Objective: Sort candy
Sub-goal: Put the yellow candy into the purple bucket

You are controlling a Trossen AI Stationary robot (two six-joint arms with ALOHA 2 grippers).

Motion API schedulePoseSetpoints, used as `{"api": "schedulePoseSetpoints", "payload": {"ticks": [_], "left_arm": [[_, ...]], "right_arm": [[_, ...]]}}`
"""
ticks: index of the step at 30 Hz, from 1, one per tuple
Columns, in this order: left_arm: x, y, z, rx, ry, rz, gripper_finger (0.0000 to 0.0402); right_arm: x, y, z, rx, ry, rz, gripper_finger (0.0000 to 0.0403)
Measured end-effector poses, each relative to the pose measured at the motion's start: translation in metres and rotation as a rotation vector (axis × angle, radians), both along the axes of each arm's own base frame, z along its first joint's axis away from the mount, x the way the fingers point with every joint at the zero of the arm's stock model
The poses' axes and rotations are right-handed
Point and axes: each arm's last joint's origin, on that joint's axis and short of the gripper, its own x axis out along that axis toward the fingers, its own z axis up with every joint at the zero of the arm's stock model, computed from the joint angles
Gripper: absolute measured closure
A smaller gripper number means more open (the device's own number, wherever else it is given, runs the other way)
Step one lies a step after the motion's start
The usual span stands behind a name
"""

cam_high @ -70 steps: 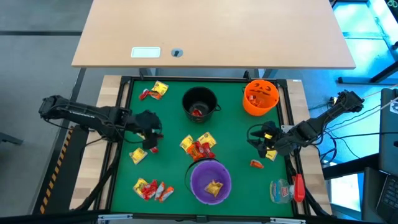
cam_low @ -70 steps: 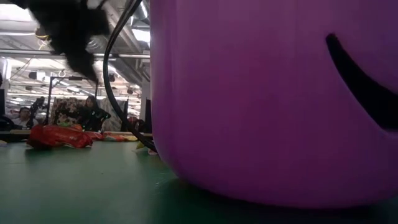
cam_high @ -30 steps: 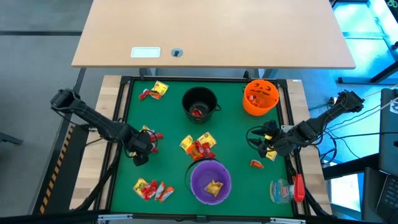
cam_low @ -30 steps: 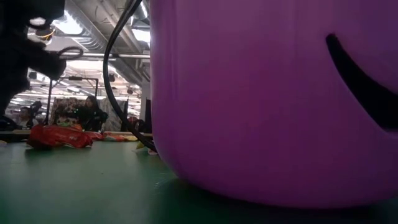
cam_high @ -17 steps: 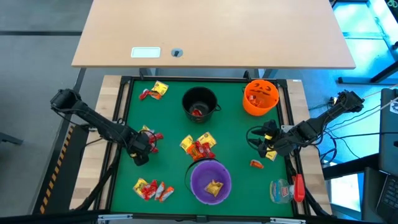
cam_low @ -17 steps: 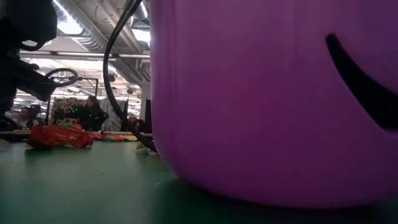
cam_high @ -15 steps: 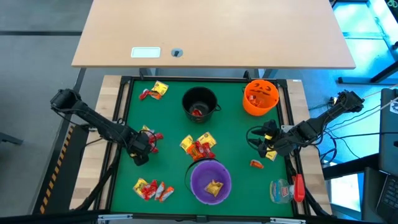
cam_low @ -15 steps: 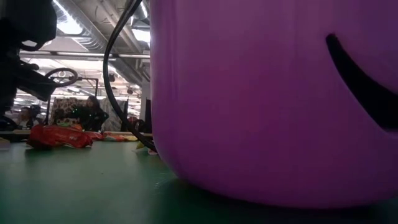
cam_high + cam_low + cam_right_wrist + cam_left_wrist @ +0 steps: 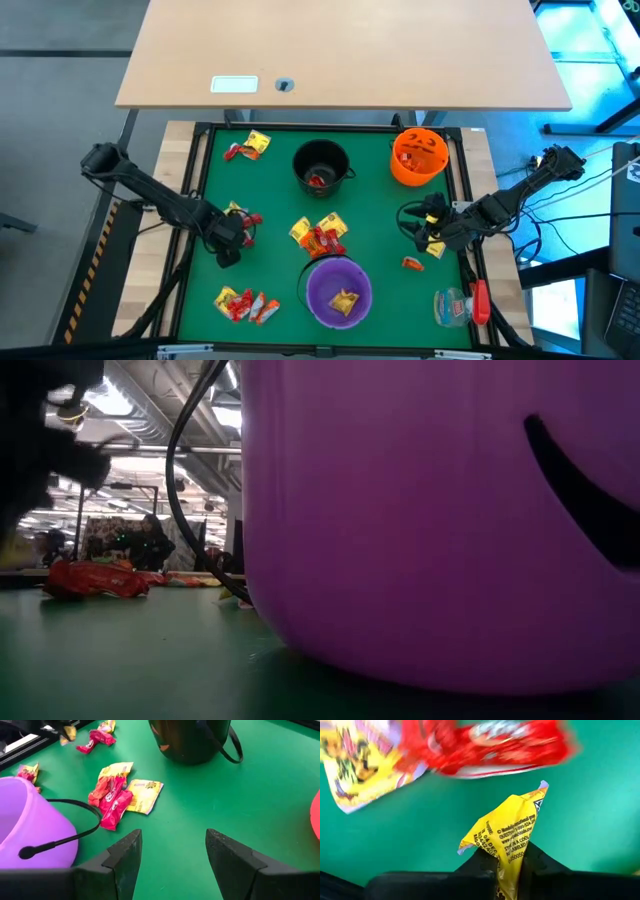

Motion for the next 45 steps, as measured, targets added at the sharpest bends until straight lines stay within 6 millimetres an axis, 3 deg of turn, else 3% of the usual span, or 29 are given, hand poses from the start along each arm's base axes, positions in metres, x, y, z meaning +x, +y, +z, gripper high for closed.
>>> {"api": "schedulePoseSetpoints", "payload": {"ticks": [5, 11, 14, 17, 25, 36, 45], "left_arm": [[0.017, -0.004, 0.052, 0.051, -0.148, -0.047, 0.0377], [0.047, -0.012, 0.12, 0.228, -0.562, -0.286, 0.0387], [0.064, -0.017, 0.142, 0.358, -0.808, -0.433, 0.0385], [0.078, -0.018, 0.157, 0.382, -0.993, -0.531, 0.0383], [0.105, -0.013, 0.161, 0.407, -1.149, -0.651, 0.0382], [0.155, -0.008, 0.132, 0.202, -1.255, -0.782, 0.0382], [0.181, -0.013, 0.111, 0.146, -1.322, -0.827, 0.0382]], "right_arm": [[0.0, 0.0, 0.0, 0.001, -0.006, -0.009, 0.0187], [0.0, -0.001, 0.001, -0.003, -0.035, -0.06, 0.0187], [0.0, -0.002, 0.001, -0.019, -0.052, -0.086, 0.0187], [0.0, -0.003, 0.002, -0.013, -0.079, -0.13, 0.0187], [0.0, -0.004, 0.002, 0.054, -0.121, -0.198, 0.0187], [0.001, -0.003, 0.004, 0.111, -0.158, -0.231, 0.0187], [0.001, -0.003, 0.004, 0.095, -0.171, -0.244, 0.0187]]}}
